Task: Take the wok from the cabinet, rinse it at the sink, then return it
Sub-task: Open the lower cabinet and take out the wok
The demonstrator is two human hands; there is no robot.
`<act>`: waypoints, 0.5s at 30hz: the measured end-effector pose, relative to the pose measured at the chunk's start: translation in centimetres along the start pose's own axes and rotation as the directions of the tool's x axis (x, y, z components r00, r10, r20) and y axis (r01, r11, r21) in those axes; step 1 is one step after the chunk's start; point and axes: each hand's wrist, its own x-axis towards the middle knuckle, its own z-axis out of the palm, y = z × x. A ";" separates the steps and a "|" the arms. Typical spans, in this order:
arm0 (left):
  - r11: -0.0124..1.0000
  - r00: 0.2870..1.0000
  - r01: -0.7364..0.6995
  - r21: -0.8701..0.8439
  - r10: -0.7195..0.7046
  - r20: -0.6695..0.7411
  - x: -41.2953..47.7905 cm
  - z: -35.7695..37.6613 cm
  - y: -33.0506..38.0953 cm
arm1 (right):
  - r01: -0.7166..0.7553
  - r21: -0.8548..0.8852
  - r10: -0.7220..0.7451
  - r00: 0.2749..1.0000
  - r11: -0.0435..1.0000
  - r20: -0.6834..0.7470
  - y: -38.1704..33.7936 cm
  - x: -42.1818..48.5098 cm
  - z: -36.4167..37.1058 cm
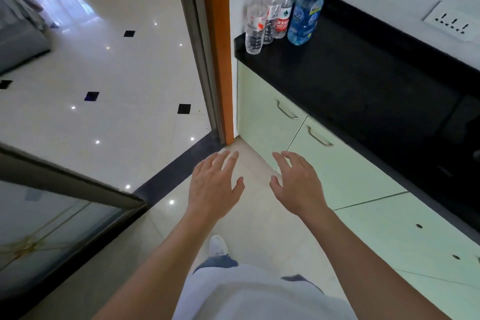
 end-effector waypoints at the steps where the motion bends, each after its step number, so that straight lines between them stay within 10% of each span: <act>1: 1.000 1.000 -0.020 0.005 0.020 0.003 1.5 -0.3 -0.9 | -0.022 0.004 0.022 1.000 1.000 -0.007 -0.5 1.2 0.1; 15: 0.958 0.948 -0.288 -0.010 0.286 0.136 17.4 1.1 0.1 | -0.345 0.029 0.343 0.938 0.938 0.048 3.5 8.6 1.6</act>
